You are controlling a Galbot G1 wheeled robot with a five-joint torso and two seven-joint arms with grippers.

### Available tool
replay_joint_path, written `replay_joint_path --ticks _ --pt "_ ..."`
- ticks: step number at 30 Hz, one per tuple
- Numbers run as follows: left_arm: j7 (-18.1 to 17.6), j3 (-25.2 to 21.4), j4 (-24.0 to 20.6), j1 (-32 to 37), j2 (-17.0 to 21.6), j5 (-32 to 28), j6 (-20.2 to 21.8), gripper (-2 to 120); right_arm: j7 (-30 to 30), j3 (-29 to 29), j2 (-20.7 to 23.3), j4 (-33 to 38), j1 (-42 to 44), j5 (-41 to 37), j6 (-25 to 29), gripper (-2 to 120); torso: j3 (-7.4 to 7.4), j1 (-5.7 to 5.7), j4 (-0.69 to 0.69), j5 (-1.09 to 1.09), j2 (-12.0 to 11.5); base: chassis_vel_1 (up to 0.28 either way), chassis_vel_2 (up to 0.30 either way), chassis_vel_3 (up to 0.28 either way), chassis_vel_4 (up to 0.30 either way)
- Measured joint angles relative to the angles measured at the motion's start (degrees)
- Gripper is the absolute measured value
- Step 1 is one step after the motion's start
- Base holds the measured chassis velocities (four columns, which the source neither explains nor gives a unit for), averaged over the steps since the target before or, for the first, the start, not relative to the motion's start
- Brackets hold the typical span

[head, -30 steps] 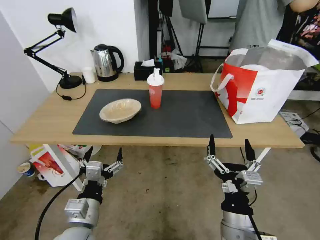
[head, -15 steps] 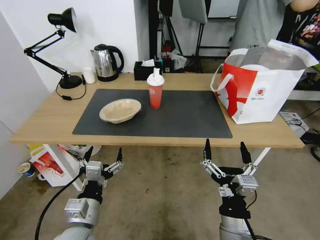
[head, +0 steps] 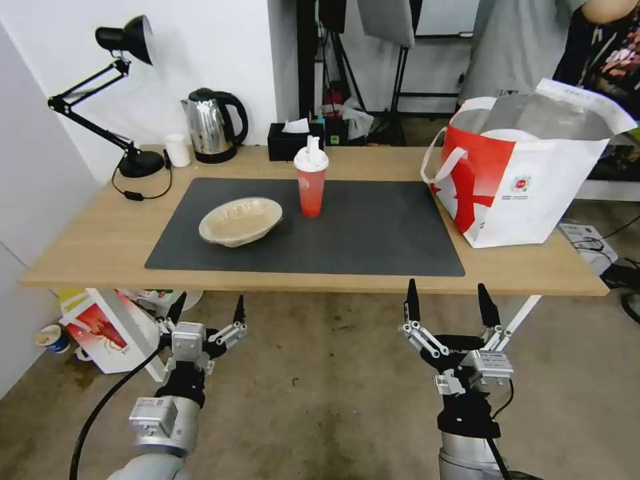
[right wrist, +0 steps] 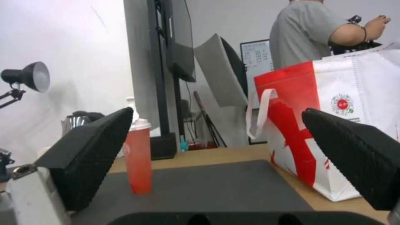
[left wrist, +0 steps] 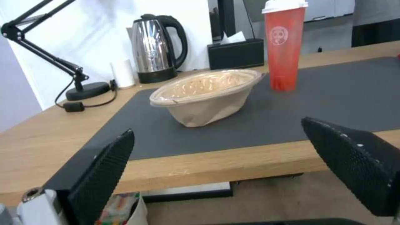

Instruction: Pick up the trash from the table and place it into the takeout bag.

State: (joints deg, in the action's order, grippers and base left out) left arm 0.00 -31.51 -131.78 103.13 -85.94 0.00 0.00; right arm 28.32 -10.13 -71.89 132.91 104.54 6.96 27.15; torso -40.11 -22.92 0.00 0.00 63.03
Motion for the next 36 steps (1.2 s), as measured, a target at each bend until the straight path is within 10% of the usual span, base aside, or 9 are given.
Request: replay_joint_path --ticks 16,36 --pt "0.0 0.0 0.0 0.0 0.0 0.0 0.0 100 -3.8 -1.2 4.3 2.8 -2.7 -6.1 -4.1 100 0.0 0.0 0.0 0.0 0.0 0.0 0.0 0.0 0.0" --pt "0.0 0.0 0.0 0.0 0.0 0.0 0.0 100 -11.7 -3.6 25.7 2.9 -23.2 -37.5 -16.1 100 -0.01 0.0 -0.01 0.01 0.0 0.0 0.0 0.0 0.0"
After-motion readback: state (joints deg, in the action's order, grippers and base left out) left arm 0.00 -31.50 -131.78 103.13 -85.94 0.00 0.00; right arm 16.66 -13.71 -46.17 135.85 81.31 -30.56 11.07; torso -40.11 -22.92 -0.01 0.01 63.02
